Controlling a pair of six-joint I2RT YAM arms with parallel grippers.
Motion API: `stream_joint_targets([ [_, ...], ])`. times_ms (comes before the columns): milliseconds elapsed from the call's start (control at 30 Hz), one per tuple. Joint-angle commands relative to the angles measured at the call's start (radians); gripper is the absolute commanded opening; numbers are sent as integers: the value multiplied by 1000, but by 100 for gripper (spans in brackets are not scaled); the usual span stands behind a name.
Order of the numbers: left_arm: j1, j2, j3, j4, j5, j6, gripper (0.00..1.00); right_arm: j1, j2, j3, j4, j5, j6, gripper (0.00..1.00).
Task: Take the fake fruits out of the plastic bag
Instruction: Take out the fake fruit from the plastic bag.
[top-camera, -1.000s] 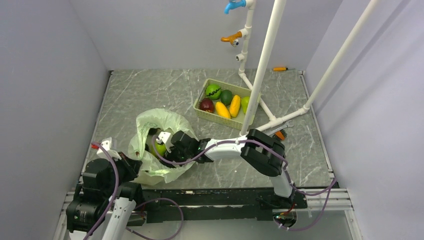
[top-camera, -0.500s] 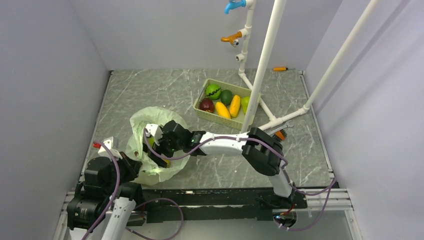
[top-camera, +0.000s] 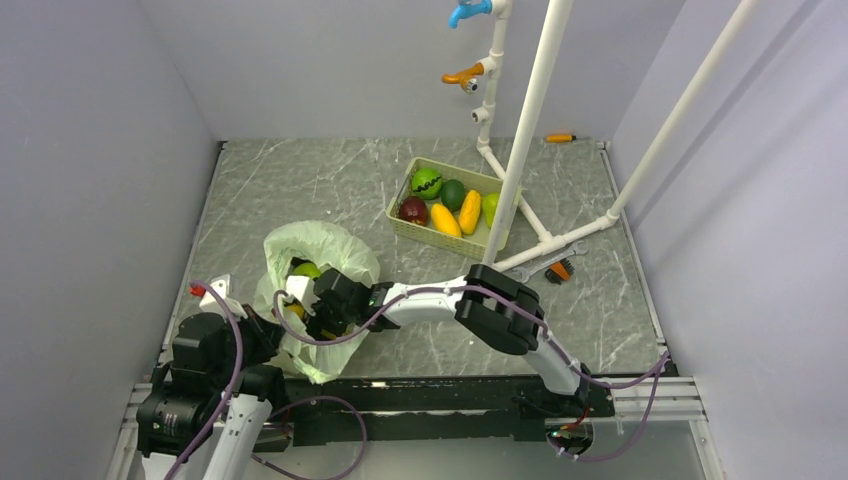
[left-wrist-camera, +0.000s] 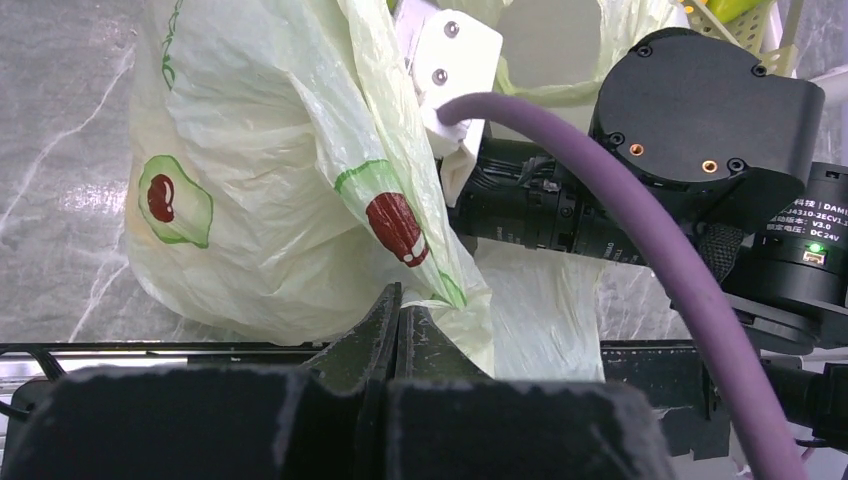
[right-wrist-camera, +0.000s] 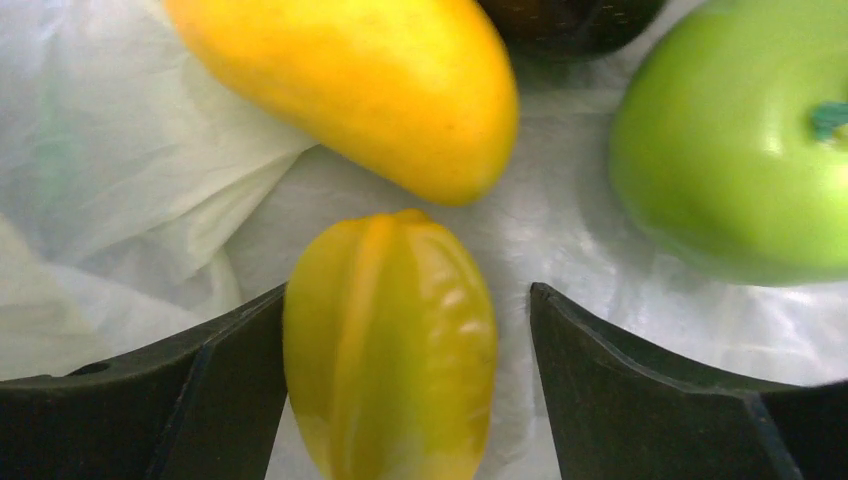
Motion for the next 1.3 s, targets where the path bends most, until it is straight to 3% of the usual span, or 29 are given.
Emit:
stream_joint_targets([
  [0,0,9,-14,17,17,16,0,-5,26,31,14,216,37,78],
  [100,0,15,-31,16,18,17,0,-20,-3,-8,79,278,68,61],
  [367,-1,33,-101,19,52,15,0,-74,-128,-50,124,240,136,20],
  [800,0,109,-128,23,151,43,0,-160,-322,-77,82,139,174,2],
  [1067,0,99,-166,50,174,32,0,-164,-481,-128,50,-113,205,0],
  [1267,1,113,-164,59,177,32,0,-173,-633,-137,26,-138,218,0],
])
